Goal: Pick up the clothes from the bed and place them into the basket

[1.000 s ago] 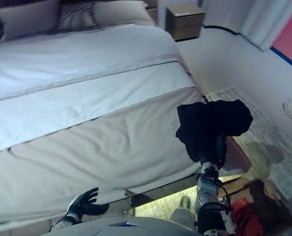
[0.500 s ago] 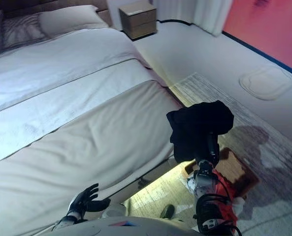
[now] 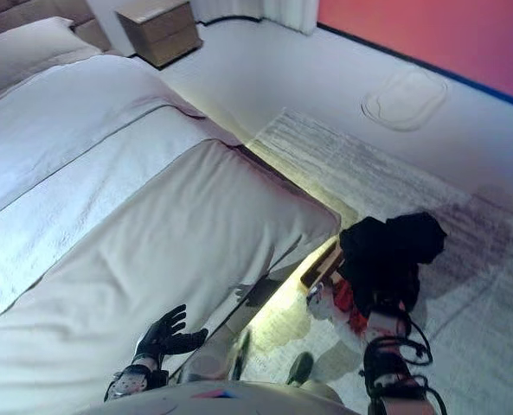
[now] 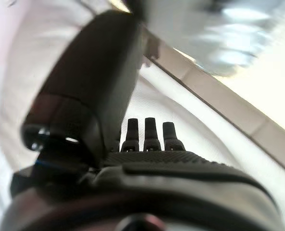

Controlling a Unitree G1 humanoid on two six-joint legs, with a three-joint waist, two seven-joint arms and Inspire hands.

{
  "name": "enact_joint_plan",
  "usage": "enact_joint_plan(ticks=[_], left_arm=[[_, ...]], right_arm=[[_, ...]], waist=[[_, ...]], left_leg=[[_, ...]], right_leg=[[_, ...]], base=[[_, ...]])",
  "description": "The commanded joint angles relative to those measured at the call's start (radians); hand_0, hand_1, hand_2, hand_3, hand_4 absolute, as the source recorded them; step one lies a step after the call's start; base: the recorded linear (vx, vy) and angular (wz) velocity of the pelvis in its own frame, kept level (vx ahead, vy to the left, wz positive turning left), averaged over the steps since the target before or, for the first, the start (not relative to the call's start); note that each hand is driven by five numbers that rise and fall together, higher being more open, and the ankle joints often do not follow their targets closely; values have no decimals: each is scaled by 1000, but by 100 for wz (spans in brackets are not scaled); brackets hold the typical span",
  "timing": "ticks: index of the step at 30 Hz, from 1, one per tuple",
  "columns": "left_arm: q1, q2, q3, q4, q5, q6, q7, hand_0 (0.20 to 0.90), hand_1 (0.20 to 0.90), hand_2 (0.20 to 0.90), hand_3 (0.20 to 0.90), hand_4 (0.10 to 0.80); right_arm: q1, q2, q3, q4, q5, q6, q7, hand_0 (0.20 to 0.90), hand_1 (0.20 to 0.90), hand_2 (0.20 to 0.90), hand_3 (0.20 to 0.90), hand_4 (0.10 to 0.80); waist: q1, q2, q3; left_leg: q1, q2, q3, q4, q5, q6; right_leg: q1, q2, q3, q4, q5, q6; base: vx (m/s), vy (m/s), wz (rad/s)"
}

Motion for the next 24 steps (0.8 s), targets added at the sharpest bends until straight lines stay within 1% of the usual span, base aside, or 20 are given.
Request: enact_joint_plan(ticks=[1,6,11,18,22,24], left_arm=[[-24,44,-53,-1,6,-42,23,900,900,900,900,800],[-22,55,-55,11,41,-53,9,900,900,900,900,800],[-21,64,-63,11,42,-54,-10,900,900,900,900,800],[-5,72,-78,17,48,-67,-17,900,900,900,900,800],[-5,80,-83,21,43,-76,-25,900,900,900,900,800],[-4,83,-90,21,39,-78,-30,900,900,900,900,800]], right_arm=[[-46,-59,-33,-91,-111,-40,38,300,300,300,200,100],[-53,-85,-76,-43,-120,-12,17,300,300,300,200,100],[-63,-106,-87,-24,-141,-1,-13,300,300,300,200,100],[-99,-152,-114,26,-163,17,-69,300,300,300,200,100],[-136,-194,-137,75,-220,31,-159,300,300,300,200,100],[-157,-226,-159,141,-293,60,-283,300,300,300,200,100]], waist=[[31,-9,-65],[45,-3,-95],[53,2,-106],[70,17,-105],[81,32,-98],[86,41,-87]], left_leg=[[-104,22,-10,59,8,-10],[-48,10,-37,-15,19,-14],[-41,2,-49,-33,22,-13],[-51,-6,-69,-40,31,-19],[-74,-10,-80,-33,39,-29],[-74,-11,-83,-29,37,-36]], right_leg=[[49,-113,-80,73,-14,102],[82,-108,-106,52,-19,105],[82,-107,-116,42,-19,105],[80,-106,-132,38,-22,100],[74,-109,-145,41,-25,97],[74,-113,-150,51,-33,95]], base=[[88,38,7],[106,3,9],[51,-11,8],[26,-22,6],[-6,-10,6],[-12,-21,8]])
